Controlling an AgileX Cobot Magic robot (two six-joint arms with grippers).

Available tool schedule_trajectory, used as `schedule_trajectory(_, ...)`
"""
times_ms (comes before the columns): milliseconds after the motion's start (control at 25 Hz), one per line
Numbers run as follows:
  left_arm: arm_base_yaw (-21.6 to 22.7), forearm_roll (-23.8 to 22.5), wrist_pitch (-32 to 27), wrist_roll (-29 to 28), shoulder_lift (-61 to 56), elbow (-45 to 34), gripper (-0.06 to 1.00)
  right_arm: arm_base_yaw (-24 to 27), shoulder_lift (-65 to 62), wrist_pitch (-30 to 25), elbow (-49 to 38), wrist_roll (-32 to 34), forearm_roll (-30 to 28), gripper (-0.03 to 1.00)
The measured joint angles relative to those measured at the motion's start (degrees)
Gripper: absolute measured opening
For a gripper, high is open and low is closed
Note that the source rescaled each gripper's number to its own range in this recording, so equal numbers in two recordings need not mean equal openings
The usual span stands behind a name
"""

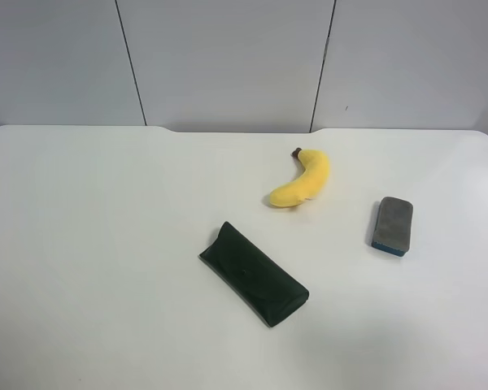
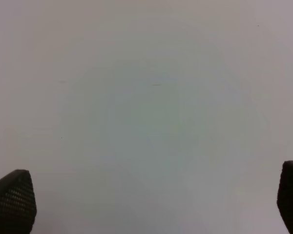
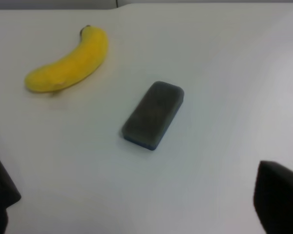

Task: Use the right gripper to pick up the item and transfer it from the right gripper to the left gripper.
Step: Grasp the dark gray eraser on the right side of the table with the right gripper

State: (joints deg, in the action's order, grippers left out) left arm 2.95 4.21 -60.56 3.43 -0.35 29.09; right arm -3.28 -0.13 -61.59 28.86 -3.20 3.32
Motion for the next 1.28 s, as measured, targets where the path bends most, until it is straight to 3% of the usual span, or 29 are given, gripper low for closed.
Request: schedule_trajectory(1280,0.0,0.0,0.0,0.0,0.0,0.0,1.0,0.0,0.0,0.0,0.0,0.0,0.1,1.0)
